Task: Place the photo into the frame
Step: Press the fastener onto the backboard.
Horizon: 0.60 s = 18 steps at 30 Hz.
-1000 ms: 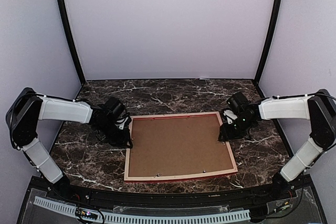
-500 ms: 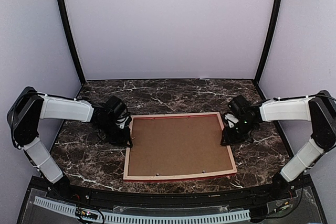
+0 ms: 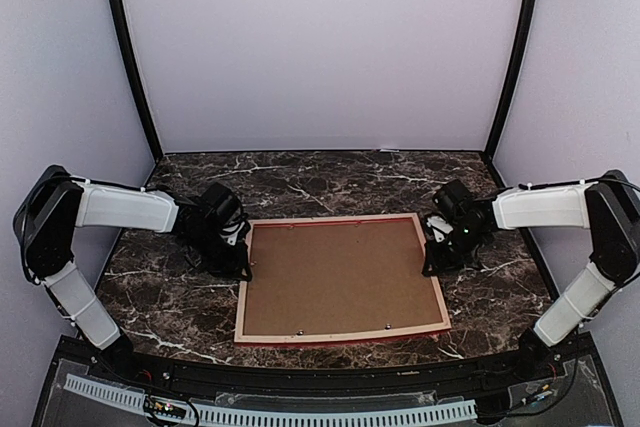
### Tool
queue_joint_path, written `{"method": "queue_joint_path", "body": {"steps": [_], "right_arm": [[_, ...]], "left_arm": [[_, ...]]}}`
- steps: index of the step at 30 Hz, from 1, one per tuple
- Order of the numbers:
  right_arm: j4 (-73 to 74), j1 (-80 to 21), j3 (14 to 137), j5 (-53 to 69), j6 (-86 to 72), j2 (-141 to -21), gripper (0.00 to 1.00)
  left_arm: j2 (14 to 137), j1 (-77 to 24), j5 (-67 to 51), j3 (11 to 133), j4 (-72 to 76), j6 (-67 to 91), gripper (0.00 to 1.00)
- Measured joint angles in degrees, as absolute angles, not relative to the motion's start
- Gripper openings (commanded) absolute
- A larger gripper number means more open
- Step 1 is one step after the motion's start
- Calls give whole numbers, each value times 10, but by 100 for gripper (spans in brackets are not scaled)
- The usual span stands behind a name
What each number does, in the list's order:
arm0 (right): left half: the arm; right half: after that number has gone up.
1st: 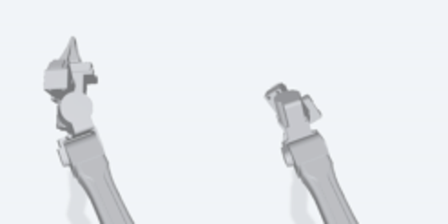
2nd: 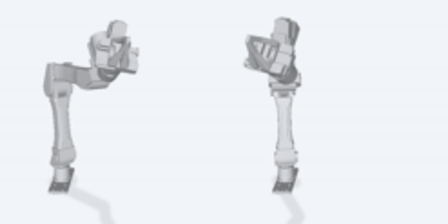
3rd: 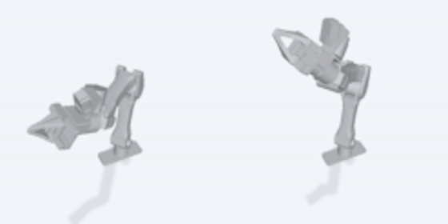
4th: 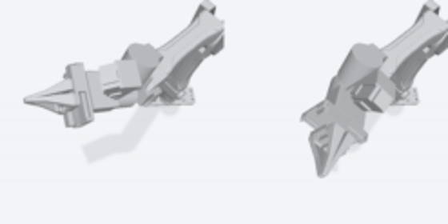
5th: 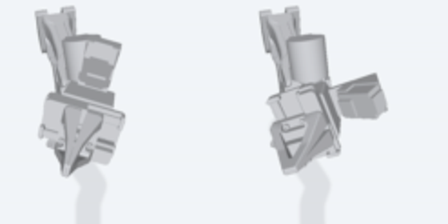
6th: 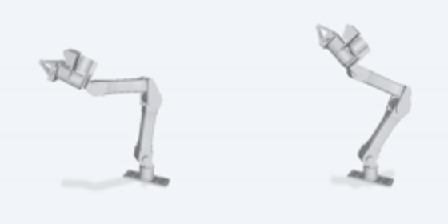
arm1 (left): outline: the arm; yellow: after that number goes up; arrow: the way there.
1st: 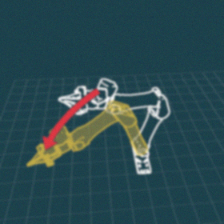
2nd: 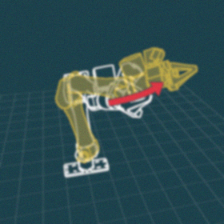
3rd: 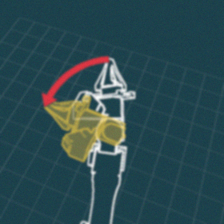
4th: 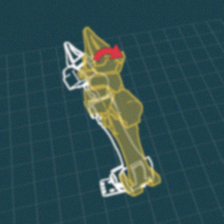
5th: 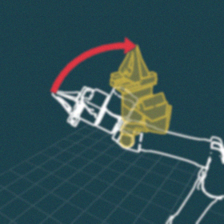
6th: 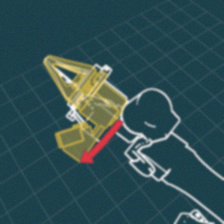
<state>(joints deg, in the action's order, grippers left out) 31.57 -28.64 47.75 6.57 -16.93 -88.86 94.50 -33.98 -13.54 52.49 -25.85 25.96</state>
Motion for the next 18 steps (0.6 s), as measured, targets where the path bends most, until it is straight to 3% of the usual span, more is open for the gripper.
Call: {"method": "queue_joint_path", "body": {"steps": [13, 18], "right_arm": [[329, -286, 493, 68, -161, -901, 12], [339, -284, 507, 72, -148, -912, 14]], "left_arm": [[945, -340, -129, 525, -260, 260, 24], [945, -340, -128, 525, -261, 261, 24]]}}
